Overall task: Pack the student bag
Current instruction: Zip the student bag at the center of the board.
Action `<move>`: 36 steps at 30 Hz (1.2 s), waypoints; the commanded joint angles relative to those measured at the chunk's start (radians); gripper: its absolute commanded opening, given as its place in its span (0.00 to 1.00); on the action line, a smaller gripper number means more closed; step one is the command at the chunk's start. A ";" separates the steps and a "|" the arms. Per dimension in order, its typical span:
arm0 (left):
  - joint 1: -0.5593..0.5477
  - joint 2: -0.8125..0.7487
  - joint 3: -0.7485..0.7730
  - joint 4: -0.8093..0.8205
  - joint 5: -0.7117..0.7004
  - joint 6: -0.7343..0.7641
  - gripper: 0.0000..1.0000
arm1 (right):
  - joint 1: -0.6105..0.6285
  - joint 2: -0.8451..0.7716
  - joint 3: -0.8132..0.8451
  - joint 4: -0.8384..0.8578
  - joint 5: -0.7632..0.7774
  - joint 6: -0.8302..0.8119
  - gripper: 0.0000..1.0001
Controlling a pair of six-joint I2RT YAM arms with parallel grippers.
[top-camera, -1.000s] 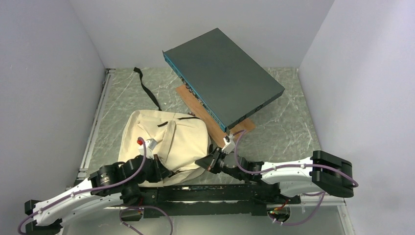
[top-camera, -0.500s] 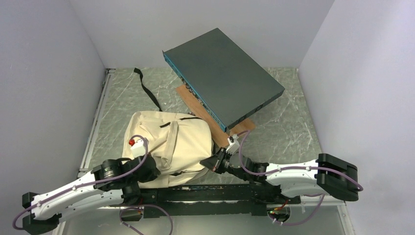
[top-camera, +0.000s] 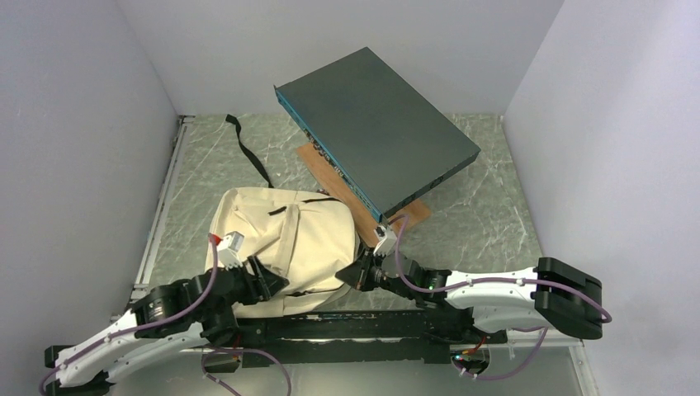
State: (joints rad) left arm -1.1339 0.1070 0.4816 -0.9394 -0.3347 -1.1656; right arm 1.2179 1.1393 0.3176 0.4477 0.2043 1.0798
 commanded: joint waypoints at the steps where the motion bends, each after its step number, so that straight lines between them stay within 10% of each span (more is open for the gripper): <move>1: -0.001 0.122 -0.017 0.216 0.146 0.132 0.61 | -0.003 0.010 0.038 0.021 -0.031 -0.032 0.09; 9: -0.003 0.471 0.054 0.238 0.189 0.268 0.46 | -0.003 0.041 0.046 0.062 -0.059 -0.033 0.04; 36: -0.061 0.682 0.035 0.247 0.069 0.259 0.30 | -0.003 0.040 0.026 0.093 -0.072 -0.023 0.00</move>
State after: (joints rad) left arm -1.1904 0.8169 0.5053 -0.6170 -0.1986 -0.8619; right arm 1.2140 1.2026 0.3264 0.4805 0.1474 1.0634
